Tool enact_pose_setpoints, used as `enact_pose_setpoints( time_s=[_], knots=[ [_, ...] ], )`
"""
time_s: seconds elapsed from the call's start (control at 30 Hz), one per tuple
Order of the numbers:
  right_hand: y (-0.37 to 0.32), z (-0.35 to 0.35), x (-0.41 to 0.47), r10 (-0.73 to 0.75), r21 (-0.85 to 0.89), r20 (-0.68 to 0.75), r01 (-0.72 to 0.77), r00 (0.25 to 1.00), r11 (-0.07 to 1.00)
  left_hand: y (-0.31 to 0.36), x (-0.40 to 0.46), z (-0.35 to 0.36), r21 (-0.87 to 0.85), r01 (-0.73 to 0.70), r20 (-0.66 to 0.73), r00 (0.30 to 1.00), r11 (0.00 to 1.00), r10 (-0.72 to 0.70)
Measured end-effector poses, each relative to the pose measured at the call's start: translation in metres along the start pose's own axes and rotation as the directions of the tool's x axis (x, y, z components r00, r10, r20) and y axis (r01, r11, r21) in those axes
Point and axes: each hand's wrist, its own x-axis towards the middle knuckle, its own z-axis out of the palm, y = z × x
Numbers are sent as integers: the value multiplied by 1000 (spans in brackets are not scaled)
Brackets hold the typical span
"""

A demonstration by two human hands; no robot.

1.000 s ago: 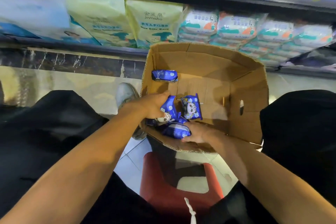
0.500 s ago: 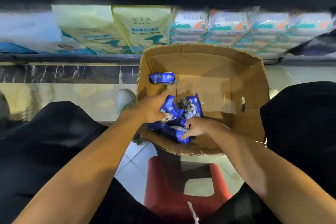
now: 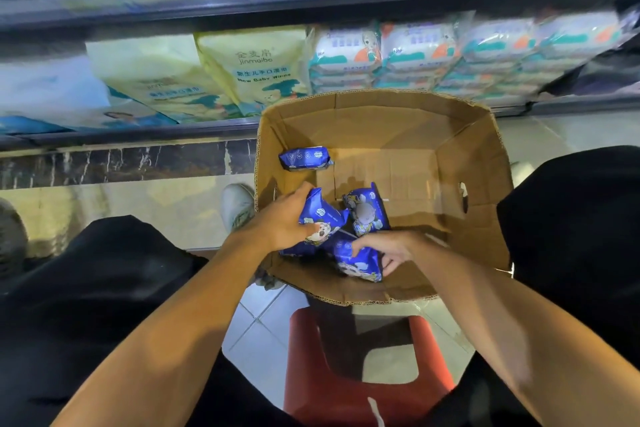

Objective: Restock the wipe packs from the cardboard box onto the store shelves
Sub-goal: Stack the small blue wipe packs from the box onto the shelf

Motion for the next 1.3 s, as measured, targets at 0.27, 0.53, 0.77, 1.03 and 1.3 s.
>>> enact_pose_setpoints(
  time_s=[0.27,0.53,0.77,1.03,1.3],
  knots=[
    [15,4,13,-206,-223,-228,155,951,962,-6,3,10,18,48,5,999,999,-48],
    [20,2,15,-340,-417,-293,200,894,886,-17,8,11,-64,67,-22,997,996,-69],
    [19,-30,-28,-449,-184,-429,411,784,893,-8,-7,-9,-268,-64,-232,973,961,0],
    [15,-56,-142,-560,-12,-643,725,522,689,64,-56,-50,-454,-300,-496,867,839,42],
    [15,-67,-284,-590,-101,-784,898,193,428,141,-111,-99,-475,-504,-686,725,721,55]
  ],
)
